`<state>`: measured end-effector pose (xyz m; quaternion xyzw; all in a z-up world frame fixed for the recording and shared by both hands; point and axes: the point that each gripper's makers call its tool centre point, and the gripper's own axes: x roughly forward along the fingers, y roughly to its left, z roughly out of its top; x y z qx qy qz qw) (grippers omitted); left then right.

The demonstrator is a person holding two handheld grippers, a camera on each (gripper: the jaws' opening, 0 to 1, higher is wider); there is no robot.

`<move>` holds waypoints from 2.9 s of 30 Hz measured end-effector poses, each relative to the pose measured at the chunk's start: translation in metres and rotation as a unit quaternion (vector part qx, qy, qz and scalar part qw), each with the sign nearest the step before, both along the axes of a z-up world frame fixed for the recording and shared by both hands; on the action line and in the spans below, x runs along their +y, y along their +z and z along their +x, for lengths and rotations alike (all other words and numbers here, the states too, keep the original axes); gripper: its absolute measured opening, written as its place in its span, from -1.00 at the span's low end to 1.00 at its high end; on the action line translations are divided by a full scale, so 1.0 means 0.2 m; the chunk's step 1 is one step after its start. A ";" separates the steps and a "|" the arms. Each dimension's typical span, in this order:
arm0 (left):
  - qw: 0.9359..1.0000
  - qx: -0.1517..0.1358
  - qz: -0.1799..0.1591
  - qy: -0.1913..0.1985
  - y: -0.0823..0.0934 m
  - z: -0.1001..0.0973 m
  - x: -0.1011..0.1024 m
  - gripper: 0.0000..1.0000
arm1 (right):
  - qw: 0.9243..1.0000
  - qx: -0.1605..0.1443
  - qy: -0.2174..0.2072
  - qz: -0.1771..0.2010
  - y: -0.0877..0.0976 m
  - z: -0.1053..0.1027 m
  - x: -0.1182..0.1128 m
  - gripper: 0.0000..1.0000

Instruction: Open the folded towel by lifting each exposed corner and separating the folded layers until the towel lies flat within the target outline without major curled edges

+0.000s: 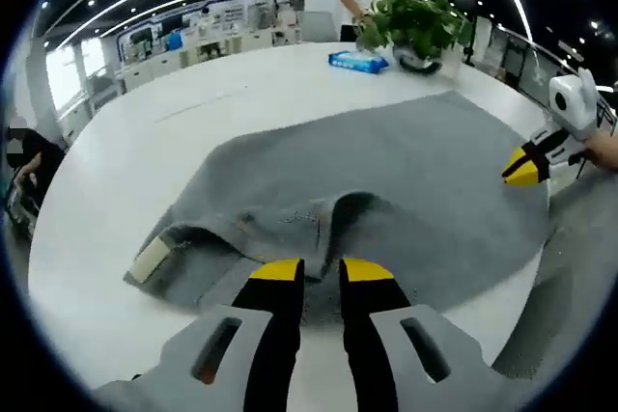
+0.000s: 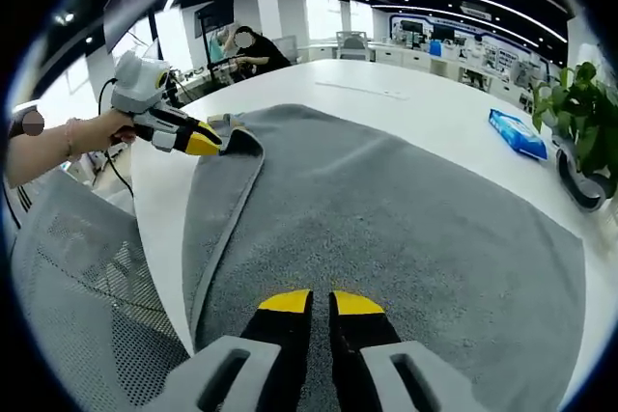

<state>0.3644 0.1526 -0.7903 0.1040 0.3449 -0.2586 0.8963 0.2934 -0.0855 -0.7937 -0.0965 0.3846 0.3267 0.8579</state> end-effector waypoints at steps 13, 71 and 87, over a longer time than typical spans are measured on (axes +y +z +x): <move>0.999 -0.011 0.036 -0.020 0.02 -0.01 0.04 -0.95 | 1.000 0.011 -0.012 -0.003 -0.02 0.00 -0.03 -0.92; 0.979 0.108 0.041 0.166 -0.08 -0.74 0.84 -0.74 | 0.999 0.017 0.011 -0.027 -0.08 -0.03 -0.02 -0.90; 0.982 -0.004 -0.036 0.184 0.24 -0.10 0.80 -0.60 | 1.000 0.020 0.004 -0.019 -0.08 -0.02 -0.02 -0.90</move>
